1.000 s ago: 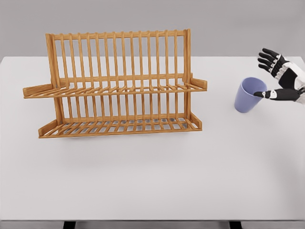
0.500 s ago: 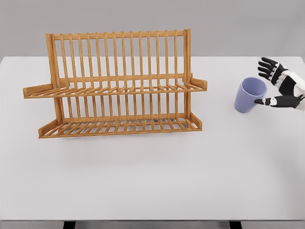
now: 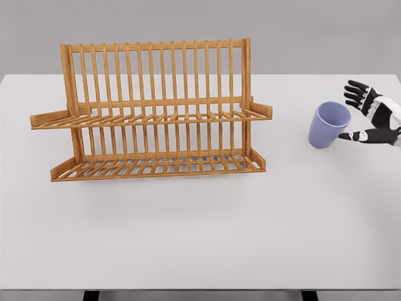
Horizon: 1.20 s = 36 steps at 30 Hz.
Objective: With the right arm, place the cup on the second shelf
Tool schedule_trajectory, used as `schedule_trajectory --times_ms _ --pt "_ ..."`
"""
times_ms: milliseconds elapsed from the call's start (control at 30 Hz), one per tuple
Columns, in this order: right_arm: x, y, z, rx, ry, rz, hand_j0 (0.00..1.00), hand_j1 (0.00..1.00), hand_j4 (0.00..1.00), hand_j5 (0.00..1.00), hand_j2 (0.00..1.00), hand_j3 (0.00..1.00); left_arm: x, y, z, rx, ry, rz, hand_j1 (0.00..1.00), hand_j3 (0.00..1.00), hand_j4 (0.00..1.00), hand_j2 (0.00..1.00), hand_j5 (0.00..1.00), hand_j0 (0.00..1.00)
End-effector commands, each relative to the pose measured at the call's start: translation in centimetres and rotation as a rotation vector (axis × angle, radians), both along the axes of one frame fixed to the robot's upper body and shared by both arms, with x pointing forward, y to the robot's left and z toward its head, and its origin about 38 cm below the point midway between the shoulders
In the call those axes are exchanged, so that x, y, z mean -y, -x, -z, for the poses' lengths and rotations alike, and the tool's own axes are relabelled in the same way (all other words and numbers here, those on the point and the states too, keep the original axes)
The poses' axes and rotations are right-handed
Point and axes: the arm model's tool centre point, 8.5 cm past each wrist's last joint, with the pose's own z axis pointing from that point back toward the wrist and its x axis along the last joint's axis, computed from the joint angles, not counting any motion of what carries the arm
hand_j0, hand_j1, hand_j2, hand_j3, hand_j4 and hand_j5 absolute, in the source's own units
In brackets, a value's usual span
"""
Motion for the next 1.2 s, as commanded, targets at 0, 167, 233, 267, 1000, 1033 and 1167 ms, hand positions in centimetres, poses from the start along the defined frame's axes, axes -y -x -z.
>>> schedule_trajectory --times_ms 0,167,233,267,1000,1033,1167 --pt "0.2 0.0 0.1 -0.005 0.001 0.006 1.0 1.0 1.0 1.0 1.0 1.0 0.0 0.0 0.0 0.0 -0.001 0.0 1.0 1.0 1.0 1.0 1.0 1.0" --pt "0.8 0.1 0.5 -0.015 0.0 0.023 1.0 1.0 1.0 1.0 1.0 1.0 0.0 0.0 0.0 0.0 -0.001 0.0 1.0 1.0 1.0 1.0 1.0 1.0" --pt "0.9 0.2 0.6 -0.021 0.01 0.026 1.0 1.0 1.0 1.0 1.0 1.0 0.0 0.0 0.0 0.0 -0.001 0.0 1.0 1.0 1.0 1.0 1.0 1.0" --pt "1.0 0.2 0.7 -0.022 0.011 0.027 1.0 1.0 1.0 1.0 1.0 1.0 0.0 0.0 0.0 0.0 -0.001 0.0 1.0 1.0 1.0 1.0 1.0 1.0" --pt "0.7 0.3 2.2 -0.047 0.014 0.034 1.0 1.0 1.0 1.0 1.0 1.0 0.0 0.0 0.0 0.0 -0.001 0.0 1.0 1.0 1.0 1.0 1.0 1.0" --pt "0.6 0.3 2.2 -0.047 0.012 0.034 1.0 1.0 1.0 1.0 1.0 1.0 0.0 0.0 0.0 0.0 -0.001 0.0 1.0 1.0 1.0 1.0 1.0 1.0" --pt "0.2 0.0 2.1 -0.04 0.005 0.029 1.0 1.0 1.0 1.0 1.0 1.0 0.0 0.0 0.0 0.0 -0.001 0.0 1.0 1.0 1.0 1.0 1.0 1.0"
